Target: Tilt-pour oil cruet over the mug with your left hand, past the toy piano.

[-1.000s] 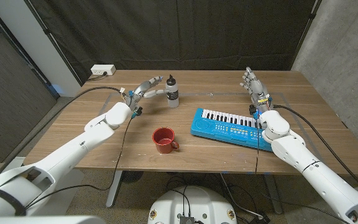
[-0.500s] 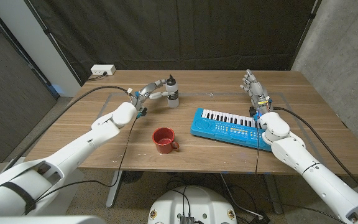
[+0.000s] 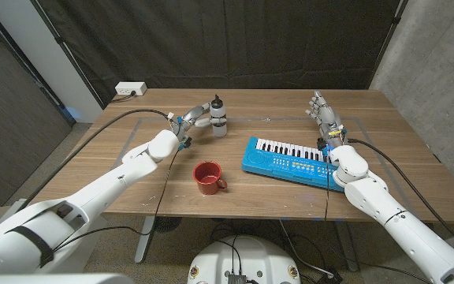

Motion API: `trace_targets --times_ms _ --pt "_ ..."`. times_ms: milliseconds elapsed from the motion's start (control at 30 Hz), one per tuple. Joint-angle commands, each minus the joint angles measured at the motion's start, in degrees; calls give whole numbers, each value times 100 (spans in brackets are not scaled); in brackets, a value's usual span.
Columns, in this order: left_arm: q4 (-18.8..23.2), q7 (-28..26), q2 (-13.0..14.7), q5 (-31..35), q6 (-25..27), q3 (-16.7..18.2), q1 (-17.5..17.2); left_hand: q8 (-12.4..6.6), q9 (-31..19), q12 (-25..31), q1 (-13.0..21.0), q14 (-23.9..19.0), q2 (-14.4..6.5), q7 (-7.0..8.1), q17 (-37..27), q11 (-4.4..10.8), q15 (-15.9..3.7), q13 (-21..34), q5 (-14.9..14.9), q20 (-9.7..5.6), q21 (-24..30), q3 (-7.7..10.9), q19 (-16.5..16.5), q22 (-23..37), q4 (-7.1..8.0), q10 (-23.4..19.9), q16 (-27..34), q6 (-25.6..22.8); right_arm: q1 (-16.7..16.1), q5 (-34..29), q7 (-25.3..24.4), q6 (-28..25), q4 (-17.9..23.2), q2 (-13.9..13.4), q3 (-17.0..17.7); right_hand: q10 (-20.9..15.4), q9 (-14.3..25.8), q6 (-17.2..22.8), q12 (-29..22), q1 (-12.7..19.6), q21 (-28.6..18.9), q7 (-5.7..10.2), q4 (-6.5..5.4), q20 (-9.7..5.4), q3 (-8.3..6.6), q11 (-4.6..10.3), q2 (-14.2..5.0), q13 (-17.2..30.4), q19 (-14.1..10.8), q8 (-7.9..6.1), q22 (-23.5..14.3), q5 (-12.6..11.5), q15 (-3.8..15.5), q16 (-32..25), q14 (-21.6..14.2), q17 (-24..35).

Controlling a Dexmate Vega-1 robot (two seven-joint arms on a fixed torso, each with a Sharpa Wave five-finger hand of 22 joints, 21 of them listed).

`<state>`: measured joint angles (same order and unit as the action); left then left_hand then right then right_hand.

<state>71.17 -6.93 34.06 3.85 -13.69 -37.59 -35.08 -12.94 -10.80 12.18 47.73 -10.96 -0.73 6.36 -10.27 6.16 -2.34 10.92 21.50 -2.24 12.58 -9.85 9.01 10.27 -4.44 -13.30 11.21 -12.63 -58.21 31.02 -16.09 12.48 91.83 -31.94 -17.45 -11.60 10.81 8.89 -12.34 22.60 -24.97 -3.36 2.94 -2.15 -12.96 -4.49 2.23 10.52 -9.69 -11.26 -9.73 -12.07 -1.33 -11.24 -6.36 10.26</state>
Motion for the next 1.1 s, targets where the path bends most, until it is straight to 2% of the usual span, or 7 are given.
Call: trace_targets --times_ms 33,200,400,833,967,1000,1100 --pt "-85 -156 -122 -47 22 -29 -34 -12 -12 7 11 -88 -48 -32 -24 -2 -235 17 9 -131 26 -57 68 33 -8 -51 9 -56 -146 22 -82 -65 128 -59 68 -38 8 32 -52 43 14 33 23 -189 -28 -5 3 18 -66 -29 -31 -10 -5 -30 -41 23" --pt "-140 -232 -169 -77 -9 -20 -42 -5 -13 -3 41 -99 -83 -52 -28 1 -216 17 10 -124 40 -46 110 39 -11 -43 10 -69 -163 29 -96 -52 107 -40 72 -17 9 29 -41 48 27 43 29 -186 -24 -4 -2 18 -75 -26 -32 -9 -4 -28 -47 24" --pt "-286 -264 -273 -132 -68 -41 -7 -13 -19 36 106 -270 -155 -173 -39 59 -221 18 5 -107 91 -28 246 57 -19 -182 62 -161 -161 43 -87 -52 82 -31 72 -1 10 20 -33 59 38 66 37 -182 -24 -1 -13 19 -88 -20 -32 -8 4 -26 -55 24" --pt "-532 -264 -437 -278 -136 -72 71 -25 -28 105 277 -615 -297 -223 -51 99 -270 23 -27 -52 217 19 594 83 -56 -519 136 -333 -112 90 -35 -116 36 -46 65 -11 12 25 -34 69 62 79 51 -173 -11 0 -22 21 -127 -18 -34 -4 7 -30 -94 26" --pt "-597 -334 -503 -306 -171 -69 85 -44 -31 141 385 -810 -370 -252 -53 154 -299 25 -56 -17 280 54 774 88 -87 -708 173 -448 -106 117 -23 -133 17 -42 62 -12 13 37 -33 74 70 80 55 -171 -9 14 -26 22 -139 -22 -34 -4 11 -32 -108 26" --pt "-609 -374 -526 -319 -174 -58 80 -67 -33 156 453 -962 -415 -292 -54 199 -309 25 -75 -13 323 76 895 91 -106 -816 205 -553 -107 122 -23 -143 17 -44 61 -13 13 33 -33 75 71 82 56 -173 -9 11 -32 22 -147 -20 -34 -4 17 -35 -118 27" --pt "-631 -519 -595 -366 -172 -15 51 -117 -38 219 713 -1355 -607 -285 -56 245 -376 29 -136 -11 447 197 1238 97 -181 -1178 276 -803 -121 136 -23 -139 10 -41 64 -14 14 39 -33 76 76 80 58 -170 -6 4 -33 23 -154 -22 -35 -3 15 -34 -124 27"
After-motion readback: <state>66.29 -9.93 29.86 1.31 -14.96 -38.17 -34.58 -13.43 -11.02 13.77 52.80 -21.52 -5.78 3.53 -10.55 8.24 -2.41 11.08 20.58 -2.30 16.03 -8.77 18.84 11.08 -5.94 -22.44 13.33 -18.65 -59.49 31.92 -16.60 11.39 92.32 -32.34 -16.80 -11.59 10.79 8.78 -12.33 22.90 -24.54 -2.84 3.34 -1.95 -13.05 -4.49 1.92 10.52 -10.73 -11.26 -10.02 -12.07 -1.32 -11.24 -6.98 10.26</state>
